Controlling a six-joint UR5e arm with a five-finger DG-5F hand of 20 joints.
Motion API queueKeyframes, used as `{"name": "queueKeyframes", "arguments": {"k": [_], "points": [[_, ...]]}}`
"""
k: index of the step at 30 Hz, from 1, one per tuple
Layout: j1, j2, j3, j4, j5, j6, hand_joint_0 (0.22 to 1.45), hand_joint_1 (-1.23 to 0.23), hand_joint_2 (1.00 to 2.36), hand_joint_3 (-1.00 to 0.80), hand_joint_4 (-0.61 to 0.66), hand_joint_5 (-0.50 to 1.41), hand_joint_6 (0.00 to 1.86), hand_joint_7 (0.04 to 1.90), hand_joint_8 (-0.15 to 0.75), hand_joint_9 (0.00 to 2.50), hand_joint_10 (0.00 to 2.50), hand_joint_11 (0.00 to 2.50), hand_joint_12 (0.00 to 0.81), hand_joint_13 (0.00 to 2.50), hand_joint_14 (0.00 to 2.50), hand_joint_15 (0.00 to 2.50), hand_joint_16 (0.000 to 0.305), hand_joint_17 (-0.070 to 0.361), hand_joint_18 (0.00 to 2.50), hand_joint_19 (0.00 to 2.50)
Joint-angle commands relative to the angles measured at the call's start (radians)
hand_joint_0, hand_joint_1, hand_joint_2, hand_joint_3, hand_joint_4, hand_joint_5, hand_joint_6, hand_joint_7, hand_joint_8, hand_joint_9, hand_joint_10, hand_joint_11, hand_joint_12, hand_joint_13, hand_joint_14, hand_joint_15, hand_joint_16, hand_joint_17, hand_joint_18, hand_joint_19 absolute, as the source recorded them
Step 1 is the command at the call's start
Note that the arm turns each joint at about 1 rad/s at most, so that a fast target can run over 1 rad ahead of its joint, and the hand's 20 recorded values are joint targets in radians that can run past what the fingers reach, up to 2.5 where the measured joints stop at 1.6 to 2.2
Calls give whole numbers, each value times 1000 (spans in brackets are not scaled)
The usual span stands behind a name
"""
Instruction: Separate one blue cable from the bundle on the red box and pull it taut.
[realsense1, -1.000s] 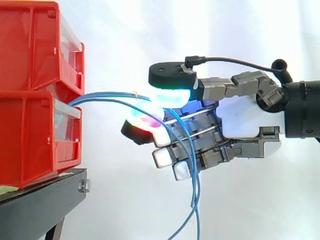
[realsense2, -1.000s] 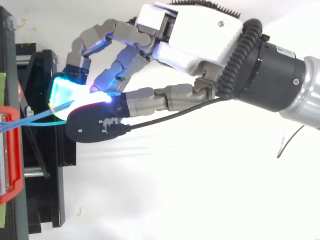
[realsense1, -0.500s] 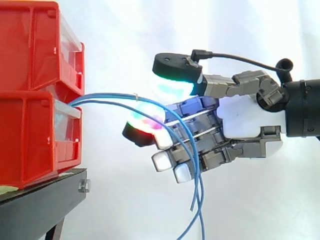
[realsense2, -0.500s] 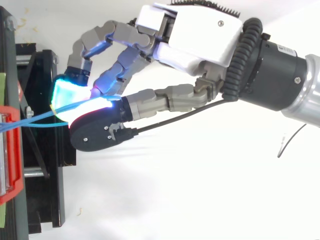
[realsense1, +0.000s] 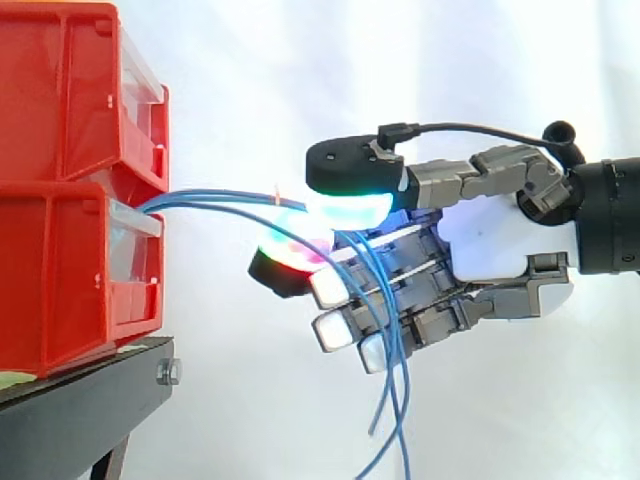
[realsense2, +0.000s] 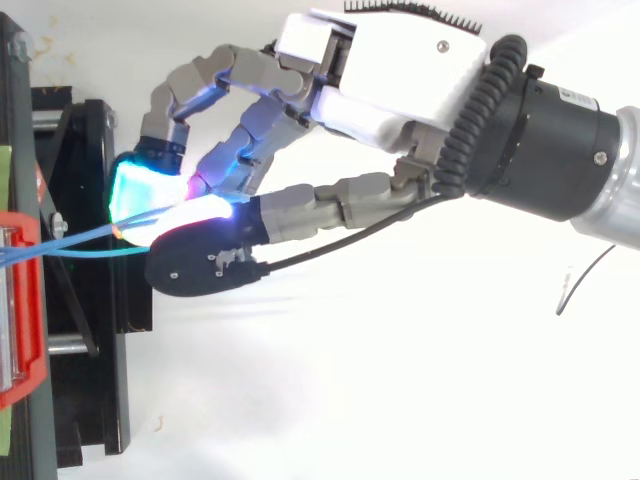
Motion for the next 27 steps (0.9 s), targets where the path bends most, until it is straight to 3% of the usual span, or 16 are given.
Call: {"name": "queueKeyframes", "arguments": {"k": [1, 6, 8, 15, 22, 27], "points": [[0, 0, 0, -1, 0, 1, 656, -915, 1014, -205, 20, -86, 933, 816, 275, 916, 17, 472, 400, 837, 21, 565, 54, 121, 775, 631], [0, 0, 0, -1, -2, 1, 693, -930, 1005, -417, 17, -93, 935, 782, 263, 895, 17, 458, 384, 826, 21, 557, 51, 116, 766, 629], [0, 0, 2, -1, -2, 1, 655, -917, 1000, -500, 60, -91, 933, 765, 260, 900, 17, 467, 382, 828, 21, 556, 51, 115, 769, 629], [0, 0, 3, -4, -3, 1, 515, -806, 1000, -500, 120, -78, 915, 795, 286, 962, 16, 454, 405, 853, 22, 559, 55, 125, 795, 640], [-1, 0, 3, -7, -14, 1, 547, -642, 1002, -481, 115, -74, 906, 825, 286, 983, 18, 449, 400, 856, 21, 560, 54, 121, 775, 667], [-3, 0, 3, -13, -15, 5, 579, -734, 1010, -284, 120, -66, 903, 841, 306, 1002, 18, 439, 427, 879, 21, 546, 59, 133, 817, 648]]}}
